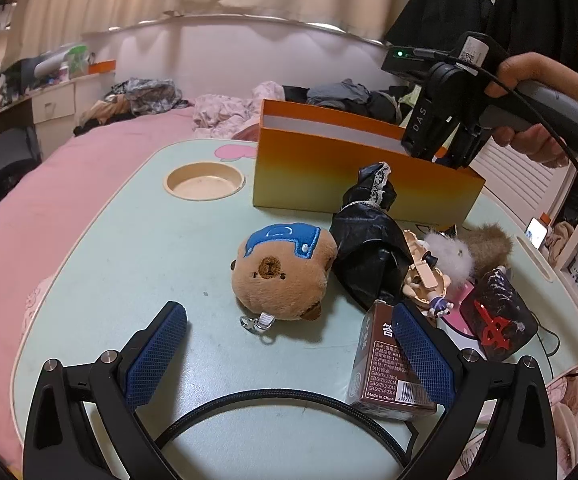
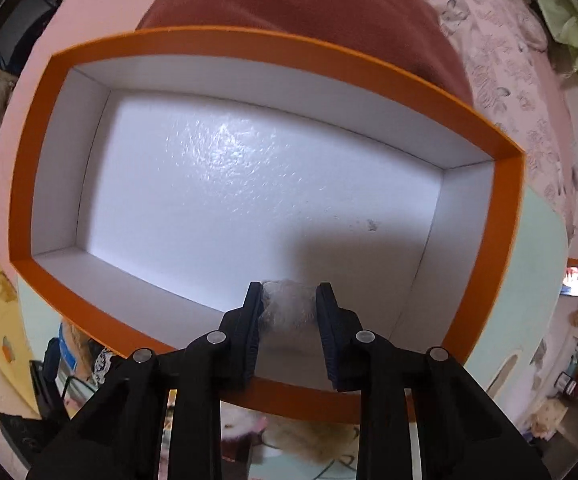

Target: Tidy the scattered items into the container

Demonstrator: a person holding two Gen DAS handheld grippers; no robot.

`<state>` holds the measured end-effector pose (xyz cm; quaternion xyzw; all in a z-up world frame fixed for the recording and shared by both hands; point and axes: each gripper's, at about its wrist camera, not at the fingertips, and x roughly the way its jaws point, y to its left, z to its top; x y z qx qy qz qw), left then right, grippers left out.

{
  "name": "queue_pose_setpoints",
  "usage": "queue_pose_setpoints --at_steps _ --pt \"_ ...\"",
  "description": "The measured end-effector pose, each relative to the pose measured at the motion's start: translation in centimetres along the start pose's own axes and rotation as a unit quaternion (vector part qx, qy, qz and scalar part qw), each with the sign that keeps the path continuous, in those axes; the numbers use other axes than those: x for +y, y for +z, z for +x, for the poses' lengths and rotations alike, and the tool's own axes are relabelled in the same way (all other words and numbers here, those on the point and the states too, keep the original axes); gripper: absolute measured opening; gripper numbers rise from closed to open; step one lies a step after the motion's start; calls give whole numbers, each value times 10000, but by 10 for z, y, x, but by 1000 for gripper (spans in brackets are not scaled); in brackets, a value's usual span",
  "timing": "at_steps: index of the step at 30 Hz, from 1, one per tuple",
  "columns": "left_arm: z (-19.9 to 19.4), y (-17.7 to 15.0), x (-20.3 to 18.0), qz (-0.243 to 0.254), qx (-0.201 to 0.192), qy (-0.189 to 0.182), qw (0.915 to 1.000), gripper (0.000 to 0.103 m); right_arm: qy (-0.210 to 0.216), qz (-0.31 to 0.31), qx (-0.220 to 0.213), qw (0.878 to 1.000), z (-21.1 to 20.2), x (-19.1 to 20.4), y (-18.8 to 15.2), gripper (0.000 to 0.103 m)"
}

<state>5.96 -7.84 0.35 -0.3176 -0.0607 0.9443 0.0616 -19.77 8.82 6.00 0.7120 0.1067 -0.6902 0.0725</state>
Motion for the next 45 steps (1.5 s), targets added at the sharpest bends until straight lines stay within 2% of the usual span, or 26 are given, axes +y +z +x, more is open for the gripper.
queue_pose_setpoints --at_steps 3,7,12,15,16,20,24,28,30,32,34,38,42,45 --pt "-1 0 0 2 3 1 10000 102 12 90 -341 9994 -16 -12 3 27" --pt "0 0 0 3 3 1 10000 102 432 197 -905 9948 -57 -26 -3 27" --pt "1 0 0 9 5 -2 10000 103 730 74 -1635 9838 -100 -7 -47 27" --pt "3 0 -1 26 27 -13 10000 103 938 -129 -2150 9720 -104 -1 -84 27" --pt "4 2 -2 35 48 -17 10000 103 1030 -261 -2268 9681 -99 13 -96 27" --pt "10 8 -14 172 194 16 9997 103 1372 -384 -2340 9617 -68 22 -111 27" --pt "12 15 -30 486 216 188 9984 102 1110 -332 -2274 9669 -34 26 -116 28" --pt "9 21 -30 456 284 344 9980 102 917 -307 -2746 9567 -25 29 -122 35" --pt "0 22 -27 409 184 430 9981 102 720 -311 -3114 9470 -30 30 -131 45" --pt "-7 23 -25 396 164 367 9984 102 409 -304 -3507 9351 -40 34 -145 66" --pt "-10 30 -23 370 270 253 9986 102 125 -319 -3752 9263 -47 40 -159 72" --pt "-18 76 -16 155 441 -80 9989 102 -133 -499 -3706 9274 -58 43 -159 72" --pt "-5 142 -18 43 1010 -23 9949 102 -582 -410 -3603 9301 -76 36 -134 72" --pt "23 182 -28 100 1424 2 9898 102 -419 -417 -3183 9461 -87 28 -103 72"
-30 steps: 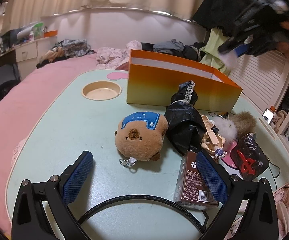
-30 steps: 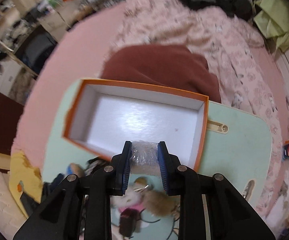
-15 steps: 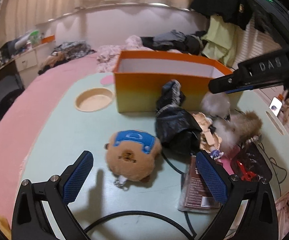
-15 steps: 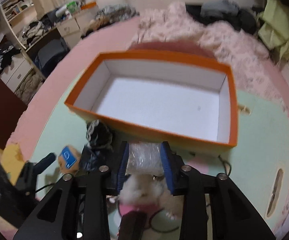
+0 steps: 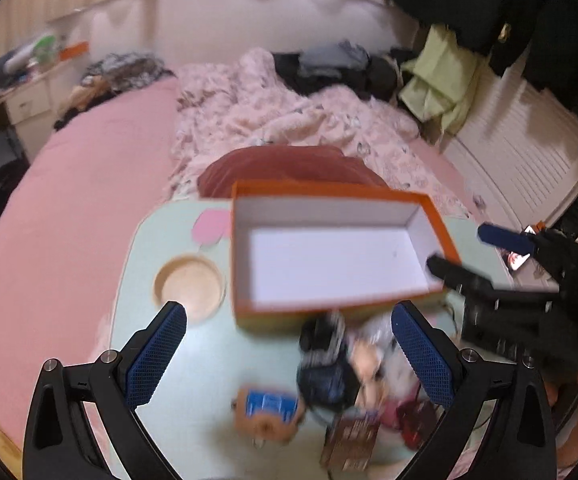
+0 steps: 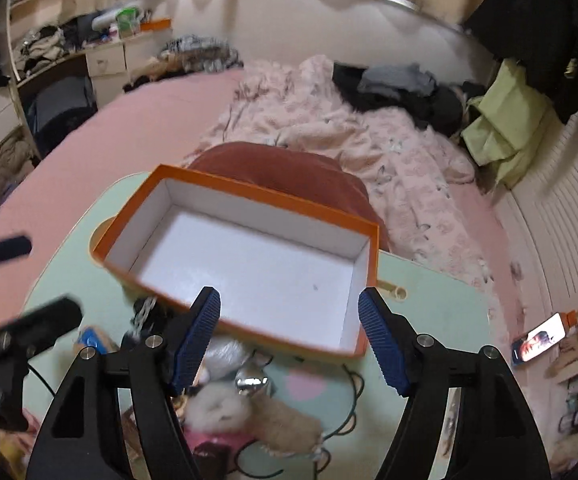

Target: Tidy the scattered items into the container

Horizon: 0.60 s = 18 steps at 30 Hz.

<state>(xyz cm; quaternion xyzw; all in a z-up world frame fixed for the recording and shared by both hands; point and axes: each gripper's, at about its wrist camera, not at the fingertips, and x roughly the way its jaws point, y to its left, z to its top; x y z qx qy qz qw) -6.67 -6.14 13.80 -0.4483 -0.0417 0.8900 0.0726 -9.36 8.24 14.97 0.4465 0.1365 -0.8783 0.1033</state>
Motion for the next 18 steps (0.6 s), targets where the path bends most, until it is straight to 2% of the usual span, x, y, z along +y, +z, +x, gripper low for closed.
queue_pose_setpoints --at_steps 3,7,11,15,18 --pt "23 27 -2 -76 317 337 9989 102 -90 107 661 9977 23 -13 17 72" --pt "44 34 -3 -76 469 458 9978 102 119 200 1068 9940 42 -23 22 72" --pt "52 33 0 -219 593 322 9975 102 -5 195 1004 9948 44 -25 23 72" --pt "36 34 2 -280 343 236 9987 102 110 271 850 9960 32 -25 21 72" --pt "10 31 2 -178 48 194 9996 102 145 296 516 9981 11 -22 17 72"
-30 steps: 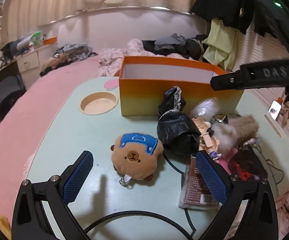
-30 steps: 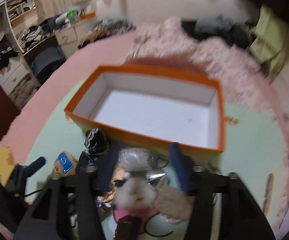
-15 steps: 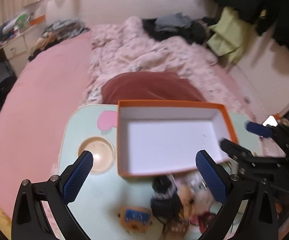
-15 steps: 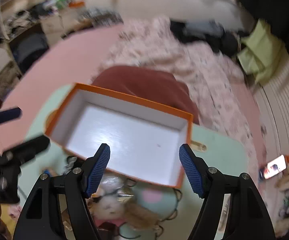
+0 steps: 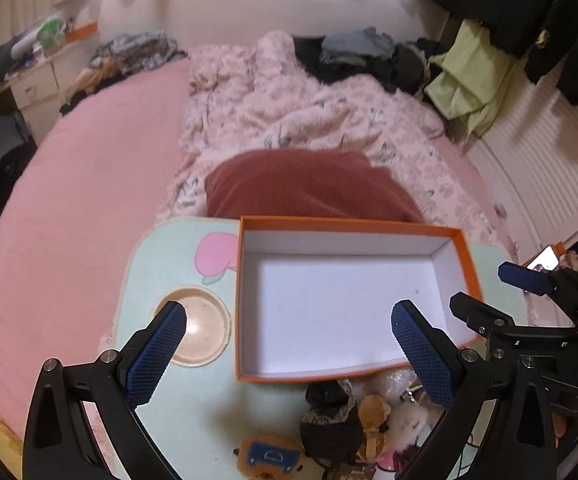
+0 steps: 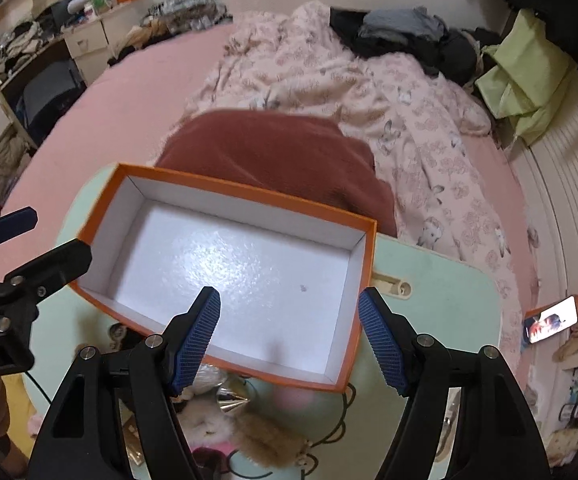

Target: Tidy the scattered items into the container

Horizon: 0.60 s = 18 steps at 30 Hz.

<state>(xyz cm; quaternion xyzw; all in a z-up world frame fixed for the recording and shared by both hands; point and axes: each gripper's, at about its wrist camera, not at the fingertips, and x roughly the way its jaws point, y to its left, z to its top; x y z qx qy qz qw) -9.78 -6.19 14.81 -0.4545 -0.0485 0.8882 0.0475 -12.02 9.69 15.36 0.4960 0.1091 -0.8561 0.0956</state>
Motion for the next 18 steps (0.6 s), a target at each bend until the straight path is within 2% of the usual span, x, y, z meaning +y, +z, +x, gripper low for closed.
queue_pose_setpoints --at_steps 5,8,10,12,15,18 --pt "-66 -30 4 403 -887 184 9951 102 244 -470 -886 9947 -64 11 -38 72" --pt "-84 -75 12 698 -970 -222 9926 102 310 -569 -1287 9896 -93 13 -79 72" --pt "-81 -111 22 769 -874 -555 9916 102 451 -671 -1272 9886 -95 15 -109 72" --pt "-66 -142 30 721 -595 -525 9942 102 643 -705 -1099 9894 -84 14 -140 72" --pt "-35 -183 34 739 -244 -307 9965 102 773 -419 -787 9930 -58 7 -171 72" --pt "-18 -209 34 631 -185 -416 9970 102 990 -34 -472 9940 -27 5 -201 72"
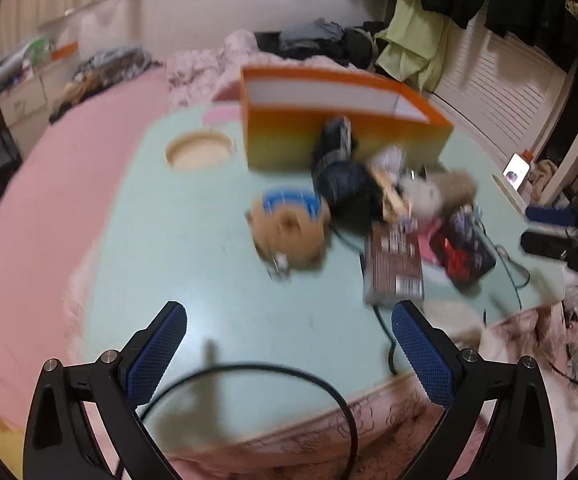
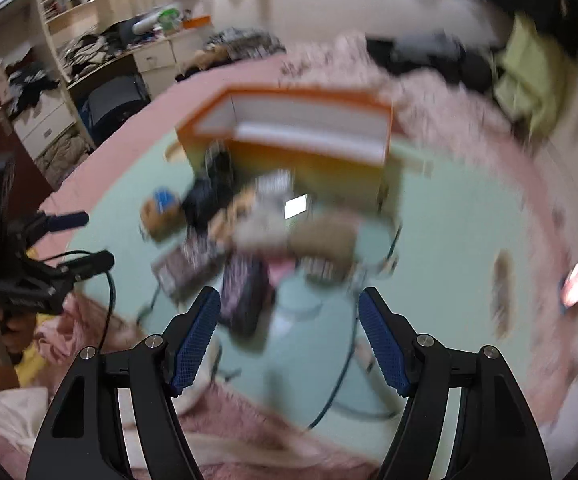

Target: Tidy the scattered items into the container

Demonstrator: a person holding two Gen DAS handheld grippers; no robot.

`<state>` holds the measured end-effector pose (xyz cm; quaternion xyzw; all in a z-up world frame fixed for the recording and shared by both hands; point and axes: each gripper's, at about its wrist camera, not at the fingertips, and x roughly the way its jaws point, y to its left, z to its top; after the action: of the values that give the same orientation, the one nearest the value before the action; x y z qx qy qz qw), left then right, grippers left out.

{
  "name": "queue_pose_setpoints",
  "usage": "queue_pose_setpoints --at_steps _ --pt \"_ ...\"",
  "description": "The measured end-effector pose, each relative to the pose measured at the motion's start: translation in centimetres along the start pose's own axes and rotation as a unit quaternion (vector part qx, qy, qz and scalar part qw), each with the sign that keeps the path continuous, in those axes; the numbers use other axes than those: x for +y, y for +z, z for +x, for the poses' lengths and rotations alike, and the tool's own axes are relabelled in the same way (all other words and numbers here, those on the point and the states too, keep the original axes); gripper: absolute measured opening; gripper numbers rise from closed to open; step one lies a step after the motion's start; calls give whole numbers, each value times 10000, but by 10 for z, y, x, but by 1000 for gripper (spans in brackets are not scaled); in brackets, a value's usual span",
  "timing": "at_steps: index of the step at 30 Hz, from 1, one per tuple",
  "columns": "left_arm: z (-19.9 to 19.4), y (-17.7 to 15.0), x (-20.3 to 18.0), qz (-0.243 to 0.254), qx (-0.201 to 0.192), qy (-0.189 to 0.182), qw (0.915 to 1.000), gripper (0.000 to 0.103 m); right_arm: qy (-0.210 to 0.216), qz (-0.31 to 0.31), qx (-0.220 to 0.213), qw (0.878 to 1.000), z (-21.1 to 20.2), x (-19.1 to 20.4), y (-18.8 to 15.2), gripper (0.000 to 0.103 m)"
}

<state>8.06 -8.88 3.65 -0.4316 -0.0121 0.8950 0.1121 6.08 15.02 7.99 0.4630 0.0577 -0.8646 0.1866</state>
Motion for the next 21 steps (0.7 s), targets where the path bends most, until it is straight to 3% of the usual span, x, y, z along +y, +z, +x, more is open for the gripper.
queue_pose_setpoints --at_steps 2,4,6,7,12,14,18,20,21 --pt "4 -4 -3 25 -58 -1 10000 102 105 176 108 9997 14 -1 -13 57" --pt "9 -4 -9 55 -108 33 9999 102 99 323 158 9993 27 0 -20 56" --pt "15 -3 -16 102 -126 -170 9997 99 63 291 150 9994 36 4 -23 55" --pt "20 -3 -21 148 -70 -276 9995 93 -33 219 58 9997 39 8 -23 54" --pt "37 9 -40 391 -246 -25 9989 82 -433 -19 -139 9990 54 19 -11 37" --pt "41 13 -46 490 -293 184 9982 68 -586 48 -271 9979 58 17 -7 37" --pt "28 7 -42 241 -369 -103 9990 69 -382 214 -498 9978 45 13 -17 37" --pt "23 -1 -38 121 -417 -91 9990 79 -517 204 -683 9961 36 13 -28 37" --pt "23 -5 -37 60 -461 -26 9989 79 -592 232 -744 9952 33 12 -29 37"
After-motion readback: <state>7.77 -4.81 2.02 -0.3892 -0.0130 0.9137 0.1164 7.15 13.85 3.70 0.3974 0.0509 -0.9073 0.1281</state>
